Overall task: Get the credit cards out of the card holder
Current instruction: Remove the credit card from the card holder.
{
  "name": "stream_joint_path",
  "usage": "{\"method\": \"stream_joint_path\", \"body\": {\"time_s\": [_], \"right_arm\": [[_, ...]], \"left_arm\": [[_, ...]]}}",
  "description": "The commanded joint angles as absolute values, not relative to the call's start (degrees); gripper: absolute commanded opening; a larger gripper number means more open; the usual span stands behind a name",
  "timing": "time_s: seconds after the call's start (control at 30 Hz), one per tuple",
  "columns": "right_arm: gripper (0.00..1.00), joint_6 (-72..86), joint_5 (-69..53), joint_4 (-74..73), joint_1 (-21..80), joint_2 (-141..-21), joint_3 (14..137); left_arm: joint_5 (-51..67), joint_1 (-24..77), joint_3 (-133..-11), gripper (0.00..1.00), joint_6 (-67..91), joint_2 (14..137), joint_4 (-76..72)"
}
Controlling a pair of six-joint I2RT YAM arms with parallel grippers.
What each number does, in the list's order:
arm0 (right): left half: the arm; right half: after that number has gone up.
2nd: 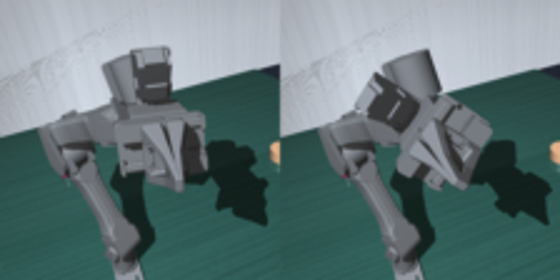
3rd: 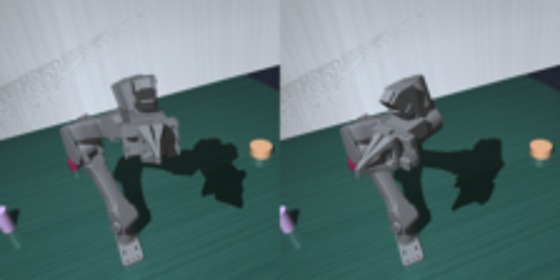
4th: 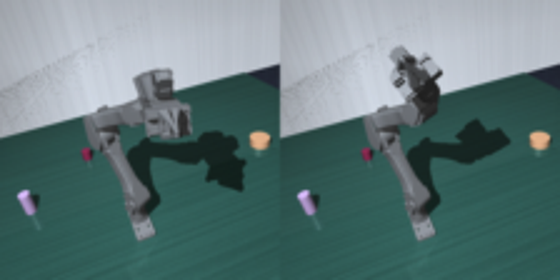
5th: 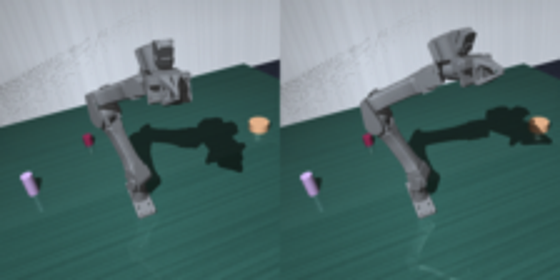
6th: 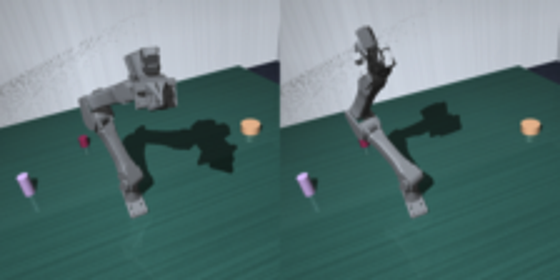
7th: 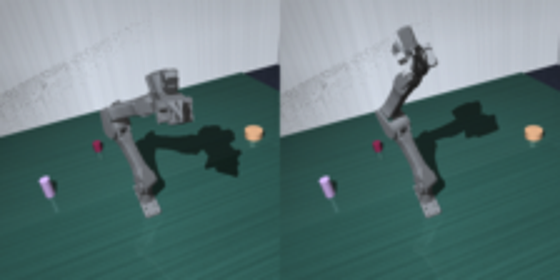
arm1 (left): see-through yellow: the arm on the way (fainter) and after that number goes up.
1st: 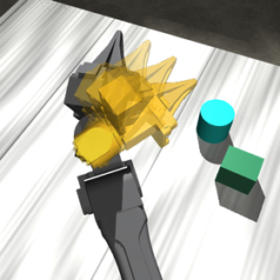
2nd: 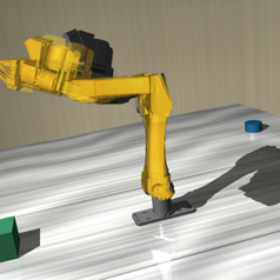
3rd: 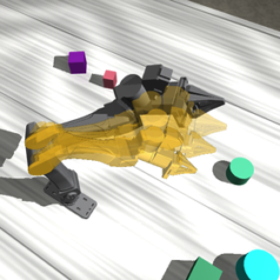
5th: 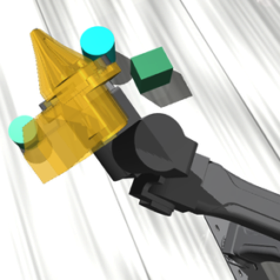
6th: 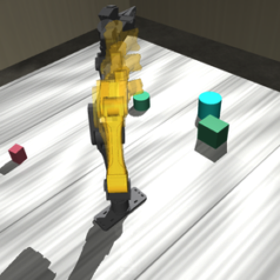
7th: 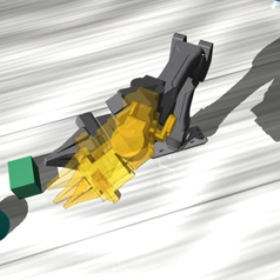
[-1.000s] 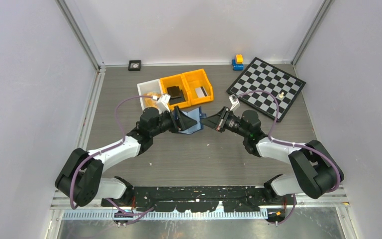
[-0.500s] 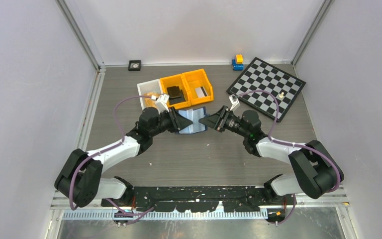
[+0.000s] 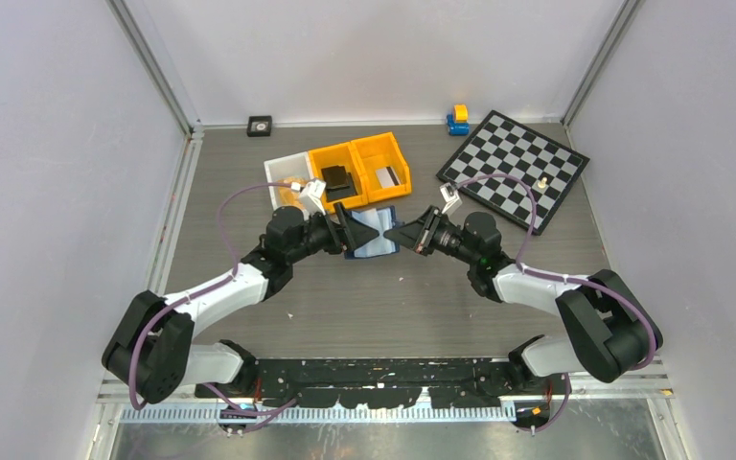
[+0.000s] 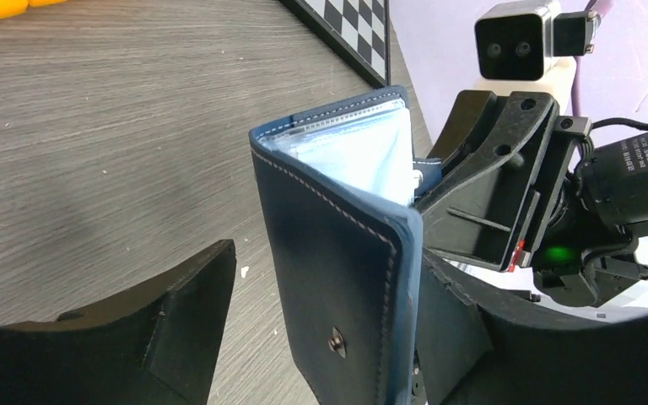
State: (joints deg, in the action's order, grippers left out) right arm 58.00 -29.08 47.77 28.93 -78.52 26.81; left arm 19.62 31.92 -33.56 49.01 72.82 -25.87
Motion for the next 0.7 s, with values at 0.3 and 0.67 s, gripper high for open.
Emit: {"method": "stream_joint_path", "body": {"time_s": [0.3, 0.67], "right_arm": [[0.02, 54.4, -31.2, 48.6, 32.3, -77.4, 31.3], [0.33, 51.9, -30.6, 48.8, 33.9, -75.9, 30.5]], "left_arm": [[21.9, 32.3, -34.9, 0.88, 49.0, 73.1, -29.7], [19.7, 31.4, -34.5, 0.64, 49.8, 72.5, -28.0]]}}
